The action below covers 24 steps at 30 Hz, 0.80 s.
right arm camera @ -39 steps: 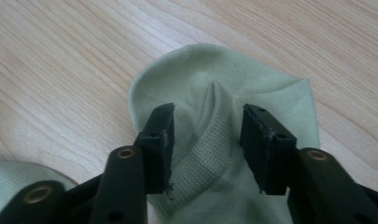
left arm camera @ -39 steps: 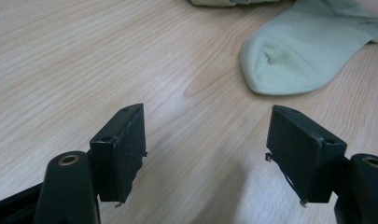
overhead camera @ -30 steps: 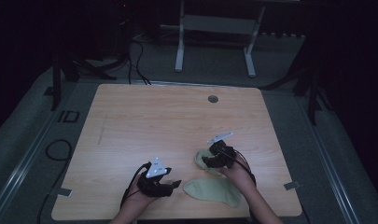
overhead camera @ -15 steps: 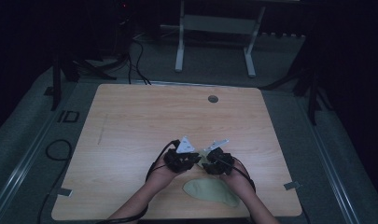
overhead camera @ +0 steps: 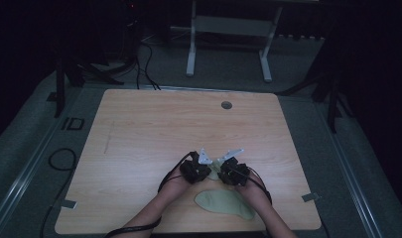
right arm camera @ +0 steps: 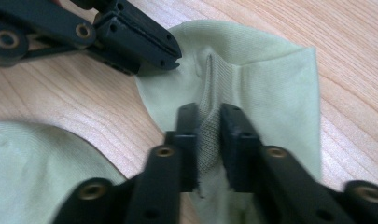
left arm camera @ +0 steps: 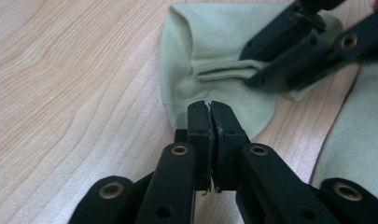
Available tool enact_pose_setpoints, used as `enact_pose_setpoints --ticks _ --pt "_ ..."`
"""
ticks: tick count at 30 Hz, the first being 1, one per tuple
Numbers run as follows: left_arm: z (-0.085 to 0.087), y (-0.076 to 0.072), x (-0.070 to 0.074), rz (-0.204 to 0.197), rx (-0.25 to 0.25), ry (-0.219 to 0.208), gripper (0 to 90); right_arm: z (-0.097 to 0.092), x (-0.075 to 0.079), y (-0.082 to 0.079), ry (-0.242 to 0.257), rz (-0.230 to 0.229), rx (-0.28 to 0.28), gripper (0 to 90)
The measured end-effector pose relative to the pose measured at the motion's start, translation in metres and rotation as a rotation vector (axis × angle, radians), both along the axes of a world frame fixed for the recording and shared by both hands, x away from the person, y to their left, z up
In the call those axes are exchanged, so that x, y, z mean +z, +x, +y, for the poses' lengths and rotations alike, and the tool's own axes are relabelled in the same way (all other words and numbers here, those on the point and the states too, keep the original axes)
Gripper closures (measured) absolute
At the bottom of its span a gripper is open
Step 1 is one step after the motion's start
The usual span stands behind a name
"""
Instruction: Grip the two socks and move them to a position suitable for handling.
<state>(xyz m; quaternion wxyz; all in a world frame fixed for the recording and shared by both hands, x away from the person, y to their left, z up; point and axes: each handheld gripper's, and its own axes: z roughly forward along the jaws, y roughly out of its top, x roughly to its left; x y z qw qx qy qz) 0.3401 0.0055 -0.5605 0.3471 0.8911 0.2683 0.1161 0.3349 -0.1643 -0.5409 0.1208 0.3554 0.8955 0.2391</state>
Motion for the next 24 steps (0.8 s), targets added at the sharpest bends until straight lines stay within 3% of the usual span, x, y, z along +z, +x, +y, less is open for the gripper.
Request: enact_pose_setpoints --ticks 7,14,18,24 --pt "0.008 0.001 -0.002 -0.021 0.004 -0.004 86.9 -0.011 0.023 -0.001 0.073 -0.023 -0.010 82.9" --pt "0.014 0.002 -0.002 -0.035 -0.012 0.002 86.9 -0.039 0.043 0.006 0.131 -0.037 -0.067 82.7" --pt "0.015 0.002 -0.003 -0.048 -0.028 0.000 86.7 -0.057 0.043 0.013 0.133 -0.029 -0.106 82.5" --pt "0.015 0.003 -0.002 -0.062 -0.014 0.017 86.3 -0.077 0.034 0.021 0.128 -0.005 -0.152 82.5"
